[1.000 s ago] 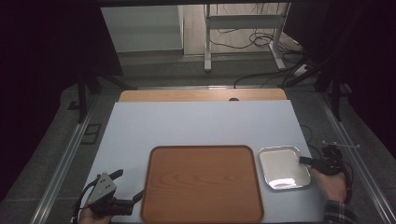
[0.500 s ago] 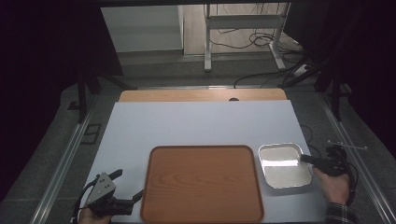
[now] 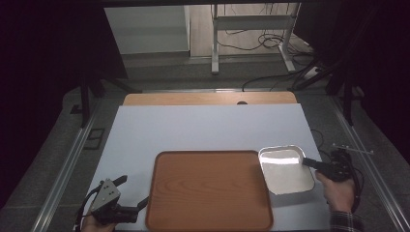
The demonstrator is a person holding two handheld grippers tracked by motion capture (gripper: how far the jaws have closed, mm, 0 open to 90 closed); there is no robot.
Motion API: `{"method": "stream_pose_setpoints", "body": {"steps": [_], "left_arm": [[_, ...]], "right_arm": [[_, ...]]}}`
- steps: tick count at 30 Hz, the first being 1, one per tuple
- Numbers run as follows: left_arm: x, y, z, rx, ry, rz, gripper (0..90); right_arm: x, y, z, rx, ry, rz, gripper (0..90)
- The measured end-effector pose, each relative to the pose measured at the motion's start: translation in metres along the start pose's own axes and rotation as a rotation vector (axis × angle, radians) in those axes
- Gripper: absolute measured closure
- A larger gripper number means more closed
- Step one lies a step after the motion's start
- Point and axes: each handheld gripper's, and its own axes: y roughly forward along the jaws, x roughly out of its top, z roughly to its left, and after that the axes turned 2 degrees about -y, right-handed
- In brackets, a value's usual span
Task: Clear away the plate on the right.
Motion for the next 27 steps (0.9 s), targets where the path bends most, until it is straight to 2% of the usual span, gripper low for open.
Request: {"method": "stream_pose_setpoints", "body": {"steps": [14, 16, 20, 21, 25, 27], "left_arm": [[0.000, 0.001, 0.000, 0.001, 0.002, 0.003, 0.1], [0.000, 0.001, 0.000, 0.002, 0.003, 0.004, 0.1], [0.000, 0.001, 0.000, 0.003, 0.003, 0.005, 0.1], [0.001, 0.001, 0.000, 0.003, 0.002, 0.006, 0.1], [0.001, 0.001, 0.000, 0.004, 0.002, 0.007, 0.1], [0.001, 0.002, 0.000, 0.002, 0.002, 0.008, 0.1]], "right_arm": [[-0.001, 0.017, 0.031, 0.066, -0.032, 0.031, 88.2], [-0.002, 0.022, 0.039, 0.080, -0.040, 0.040, 88.2], [-0.002, 0.029, 0.047, 0.095, -0.043, 0.051, 88.2], [-0.004, 0.035, 0.053, 0.103, -0.041, 0.064, 88.2], [-0.005, 0.042, 0.063, 0.107, -0.053, 0.084, 88.2], [-0.006, 0.050, 0.073, 0.119, -0.062, 0.095, 88.2]]}}
